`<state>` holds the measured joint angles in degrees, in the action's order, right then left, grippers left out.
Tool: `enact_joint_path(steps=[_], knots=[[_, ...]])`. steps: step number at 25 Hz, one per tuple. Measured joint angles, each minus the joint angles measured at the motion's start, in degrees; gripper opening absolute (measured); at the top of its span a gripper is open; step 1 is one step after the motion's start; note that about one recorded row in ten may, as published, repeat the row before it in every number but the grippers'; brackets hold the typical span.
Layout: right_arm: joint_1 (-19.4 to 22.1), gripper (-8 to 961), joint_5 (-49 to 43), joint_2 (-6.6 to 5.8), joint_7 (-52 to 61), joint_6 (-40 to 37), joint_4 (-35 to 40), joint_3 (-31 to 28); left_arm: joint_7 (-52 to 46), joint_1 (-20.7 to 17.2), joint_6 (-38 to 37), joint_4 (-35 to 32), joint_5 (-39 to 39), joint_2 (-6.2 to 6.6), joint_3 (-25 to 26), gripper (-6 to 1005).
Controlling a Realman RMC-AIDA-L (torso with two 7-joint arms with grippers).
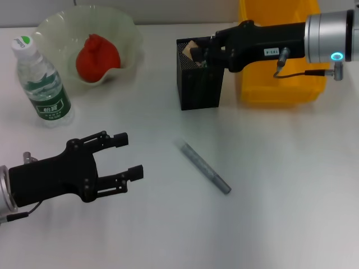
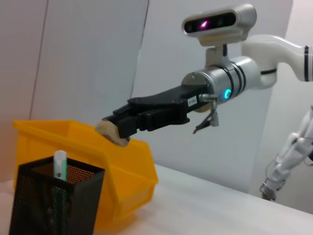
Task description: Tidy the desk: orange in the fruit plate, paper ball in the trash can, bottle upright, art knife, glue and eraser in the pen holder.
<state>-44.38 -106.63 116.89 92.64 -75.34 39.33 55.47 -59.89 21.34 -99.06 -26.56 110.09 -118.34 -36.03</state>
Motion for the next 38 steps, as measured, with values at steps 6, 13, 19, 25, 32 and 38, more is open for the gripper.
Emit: enact_joint_path(steps=[6,13,19,25,32,38], knots=[[-0.18,235,-0.27,-0.04,0.2,2.24,-0.61,0.41,0.16,0.1,0.23,0.99,-0.42,-0.07,3.11,801],[-0.02,234,-0.27,-0.08,-0.09,2.34,-0.75,0.35,0.13,0.18,1.37,1.43,-0.43,0.02,3.78,801],[-0.02,234,-0.28,-0.09,-0.1,2.4,-0.76,-0.12,0.14,0.22,1.49,1.43,-0.43,0.11,3.78,801],[-0.56,234,-0.41,-0.66,1.68,2.61,-0.75,0.01,-0.23,0.56,1.49,1.35,-0.42,0.19,3.67,801],[-1.91,235,-1.74,-0.8,3.1,6.76,-2.85,0.27,0.68,0.28,3.19,0.68,0.13,0.39,3.12,801],[-3.98,235,-2.73,-0.78,3.16,10.93,-5.96,0.36,2.5,0.13,4.31,0.65,0.75,0.4,2.24,801]])
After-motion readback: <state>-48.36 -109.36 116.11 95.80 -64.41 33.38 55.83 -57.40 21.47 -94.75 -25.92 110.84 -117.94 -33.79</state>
